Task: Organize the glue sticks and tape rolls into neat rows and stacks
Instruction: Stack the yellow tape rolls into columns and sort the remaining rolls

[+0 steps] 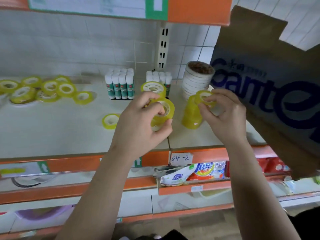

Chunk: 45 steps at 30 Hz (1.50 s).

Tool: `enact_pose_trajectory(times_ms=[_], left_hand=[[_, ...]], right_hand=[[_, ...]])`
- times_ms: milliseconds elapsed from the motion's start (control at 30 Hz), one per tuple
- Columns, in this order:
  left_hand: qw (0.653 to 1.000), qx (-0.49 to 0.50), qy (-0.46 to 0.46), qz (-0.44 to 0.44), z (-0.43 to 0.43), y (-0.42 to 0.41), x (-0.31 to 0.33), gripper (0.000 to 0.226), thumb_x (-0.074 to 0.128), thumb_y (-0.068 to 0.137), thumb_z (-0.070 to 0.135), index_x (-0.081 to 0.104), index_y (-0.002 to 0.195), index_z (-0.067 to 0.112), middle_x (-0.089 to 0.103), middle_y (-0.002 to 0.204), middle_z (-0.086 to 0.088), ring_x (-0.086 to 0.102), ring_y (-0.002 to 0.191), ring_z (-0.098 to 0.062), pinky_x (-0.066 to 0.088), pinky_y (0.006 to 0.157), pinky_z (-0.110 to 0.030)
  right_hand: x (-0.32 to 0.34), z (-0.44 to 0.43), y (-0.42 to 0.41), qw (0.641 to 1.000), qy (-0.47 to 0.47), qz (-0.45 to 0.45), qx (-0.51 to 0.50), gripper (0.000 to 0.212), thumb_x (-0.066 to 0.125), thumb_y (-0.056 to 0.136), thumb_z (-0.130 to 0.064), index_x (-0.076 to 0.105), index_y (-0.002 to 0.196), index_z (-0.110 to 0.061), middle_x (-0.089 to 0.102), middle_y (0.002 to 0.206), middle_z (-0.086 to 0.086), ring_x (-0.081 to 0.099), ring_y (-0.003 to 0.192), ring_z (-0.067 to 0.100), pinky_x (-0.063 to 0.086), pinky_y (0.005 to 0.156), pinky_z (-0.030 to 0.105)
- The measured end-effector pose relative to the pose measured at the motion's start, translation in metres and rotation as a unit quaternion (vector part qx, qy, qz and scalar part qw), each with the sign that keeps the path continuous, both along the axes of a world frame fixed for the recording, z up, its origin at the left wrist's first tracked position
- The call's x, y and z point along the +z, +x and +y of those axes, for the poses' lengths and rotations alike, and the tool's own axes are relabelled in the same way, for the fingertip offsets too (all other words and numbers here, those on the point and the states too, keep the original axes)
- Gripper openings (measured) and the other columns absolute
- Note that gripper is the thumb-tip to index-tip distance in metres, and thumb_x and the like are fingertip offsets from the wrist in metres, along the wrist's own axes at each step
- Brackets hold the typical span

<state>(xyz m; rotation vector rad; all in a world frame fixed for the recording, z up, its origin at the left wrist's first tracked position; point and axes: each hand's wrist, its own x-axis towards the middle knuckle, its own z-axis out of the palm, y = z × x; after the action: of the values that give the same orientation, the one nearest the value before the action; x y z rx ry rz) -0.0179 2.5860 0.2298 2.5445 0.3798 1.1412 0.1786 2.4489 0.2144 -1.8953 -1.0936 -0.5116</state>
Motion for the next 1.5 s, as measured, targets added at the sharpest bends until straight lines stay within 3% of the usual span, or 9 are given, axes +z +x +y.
enact_pose_trajectory(times_ms=[300,600,767,867,1000,1167,1367,1500], left_hand=[[1.000,0.018,0.002,0.013,-0.004,0.011,-0.003,0.025,0.064,0.078,0.036,0.066,0.077,0.011,0.061,0.111,-0.005,0.060,0.090,-0.021,0.047,0.072,-0.027],[0.999,0.030,-0.013,0.030,-0.003,0.010,-0.015,0.029,0.062,0.079,0.040,0.067,0.077,0.011,0.062,0.111,-0.006,0.059,0.088,-0.018,0.043,0.070,-0.023],[0.999,0.036,-0.021,0.028,-0.001,0.008,-0.018,0.030,0.062,0.079,0.040,0.066,0.076,0.011,0.062,0.110,-0.006,0.059,0.085,-0.017,0.044,0.070,-0.026],[0.999,0.041,-0.017,0.020,-0.001,0.006,-0.016,0.030,0.062,0.079,0.040,0.066,0.076,0.011,0.062,0.110,-0.006,0.059,0.084,-0.016,0.045,0.069,-0.026],[0.999,0.038,-0.013,0.009,-0.001,0.005,-0.015,0.029,0.063,0.079,0.039,0.066,0.076,0.011,0.062,0.109,-0.006,0.056,0.083,-0.012,0.045,0.068,-0.026],[0.999,0.031,-0.019,0.008,-0.003,0.006,-0.017,0.028,0.064,0.079,0.038,0.067,0.076,0.010,0.062,0.109,-0.006,0.058,0.082,-0.014,0.044,0.070,-0.024],[0.999,0.028,-0.025,0.013,-0.002,0.006,-0.018,0.029,0.063,0.079,0.040,0.067,0.076,0.011,0.061,0.109,-0.006,0.062,0.082,-0.018,0.045,0.071,-0.026],[0.999,0.030,-0.025,0.013,-0.004,0.006,-0.019,0.029,0.063,0.079,0.040,0.067,0.076,0.011,0.062,0.109,-0.005,0.062,0.082,-0.017,0.045,0.070,-0.026]], right_hand=[[-0.008,0.006,0.011,0.998,-0.029,0.033,0.053,0.033,0.066,0.082,-0.040,0.072,0.093,-0.009,0.062,0.113,0.006,0.059,0.105,0.012,0.041,0.093,0.016],[-0.010,0.011,0.012,0.995,-0.017,0.073,0.061,0.026,0.072,0.077,-0.031,0.073,0.094,-0.012,0.063,0.117,0.003,0.059,0.109,0.014,0.048,0.094,0.034],[-0.007,0.008,0.015,0.985,-0.014,0.141,0.098,0.029,0.065,0.080,-0.033,0.072,0.103,-0.017,0.059,0.124,-0.001,0.054,0.117,0.007,0.045,0.098,0.028],[-0.005,0.008,0.018,0.979,-0.016,0.162,0.123,0.034,0.058,0.078,-0.036,0.071,0.102,-0.014,0.063,0.112,-0.004,0.058,0.110,0.009,0.049,0.095,0.037],[-0.006,0.011,0.018,0.980,-0.026,0.162,0.114,0.028,0.064,0.079,-0.042,0.069,0.096,-0.019,0.059,0.105,-0.004,0.057,0.102,0.009,0.050,0.090,0.034],[-0.008,0.012,0.017,0.974,-0.021,0.180,0.136,0.029,0.061,0.079,-0.037,0.068,0.097,-0.015,0.061,0.111,-0.005,0.058,0.108,0.010,0.051,0.092,0.034],[-0.014,0.015,0.018,0.970,-0.009,0.197,0.145,0.021,0.063,0.079,-0.034,0.066,0.097,-0.023,0.068,0.107,-0.001,0.063,0.102,0.017,0.052,0.088,0.044],[-0.016,0.016,0.016,0.968,-0.015,0.213,0.134,0.024,0.072,0.077,-0.035,0.064,0.098,-0.027,0.065,0.108,-0.007,0.062,0.101,0.012,0.053,0.088,0.040]])
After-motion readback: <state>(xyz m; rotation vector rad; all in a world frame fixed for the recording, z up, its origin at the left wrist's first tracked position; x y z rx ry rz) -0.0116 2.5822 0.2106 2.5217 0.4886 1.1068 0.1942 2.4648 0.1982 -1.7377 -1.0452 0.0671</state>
